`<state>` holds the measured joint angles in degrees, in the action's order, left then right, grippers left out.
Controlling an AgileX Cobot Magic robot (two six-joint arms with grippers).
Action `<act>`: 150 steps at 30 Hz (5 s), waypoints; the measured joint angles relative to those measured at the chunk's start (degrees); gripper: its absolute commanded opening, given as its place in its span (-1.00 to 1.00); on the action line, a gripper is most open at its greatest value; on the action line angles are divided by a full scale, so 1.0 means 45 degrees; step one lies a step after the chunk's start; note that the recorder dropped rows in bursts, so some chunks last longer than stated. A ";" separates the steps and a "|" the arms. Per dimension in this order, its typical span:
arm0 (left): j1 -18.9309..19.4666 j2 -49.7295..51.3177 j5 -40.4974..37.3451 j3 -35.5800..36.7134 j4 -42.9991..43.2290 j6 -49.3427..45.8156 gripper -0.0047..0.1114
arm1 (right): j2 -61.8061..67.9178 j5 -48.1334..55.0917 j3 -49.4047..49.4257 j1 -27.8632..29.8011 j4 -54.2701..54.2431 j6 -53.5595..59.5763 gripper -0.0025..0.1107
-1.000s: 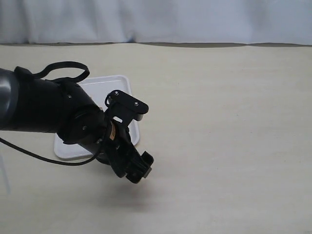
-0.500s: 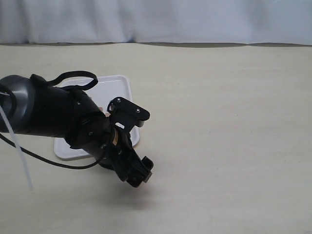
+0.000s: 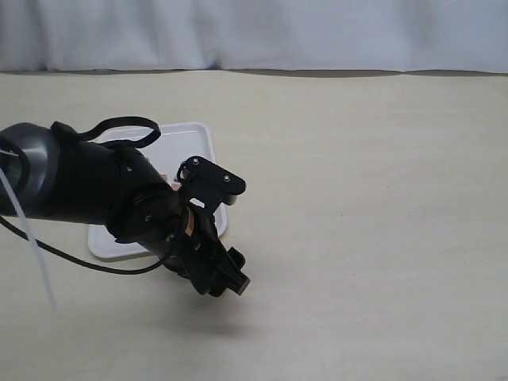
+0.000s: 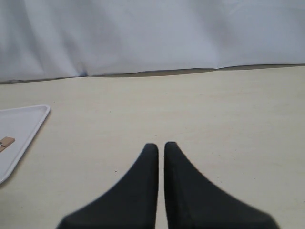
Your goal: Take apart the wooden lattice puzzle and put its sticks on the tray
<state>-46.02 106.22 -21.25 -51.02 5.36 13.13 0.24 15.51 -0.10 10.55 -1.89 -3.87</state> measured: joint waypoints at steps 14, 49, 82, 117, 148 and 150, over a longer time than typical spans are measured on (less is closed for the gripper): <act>0.0291 -0.2549 0.0218 0.0000 0.0204 -0.0549 -0.92 | 0.0000 0.0000 0.0000 0.0000 0.0000 0.0000 -0.88; 0.4583 -0.0618 0.3870 -0.0643 0.0297 -0.0549 0.73 | 0.0000 0.0000 0.0000 0.0000 0.0000 0.0000 -0.88; 0.8307 -1.1490 -0.3282 0.3423 -0.0917 -0.1542 -0.92 | 0.0000 0.0000 0.0000 0.0000 0.0000 0.0000 -0.88; 0.8339 -2.3569 0.0356 0.5785 -0.1903 -0.1424 -0.92 | 0.0000 -0.0027 0.0000 0.0000 -0.0019 0.0000 -0.88; 0.8339 -2.3580 0.1619 1.1299 -0.1437 -0.0881 -0.92 | 0.0000 -0.0027 0.0000 0.0000 -0.0019 0.0000 -0.88; 0.8339 -2.3580 0.1090 1.1299 -0.1522 -0.0756 -0.92 | 0.0000 -0.0027 0.0000 0.0000 -0.0019 0.0000 -0.88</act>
<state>-8.50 0.11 -16.35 -0.17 -1.49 9.73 0.24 15.39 -0.10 10.55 -1.98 -3.87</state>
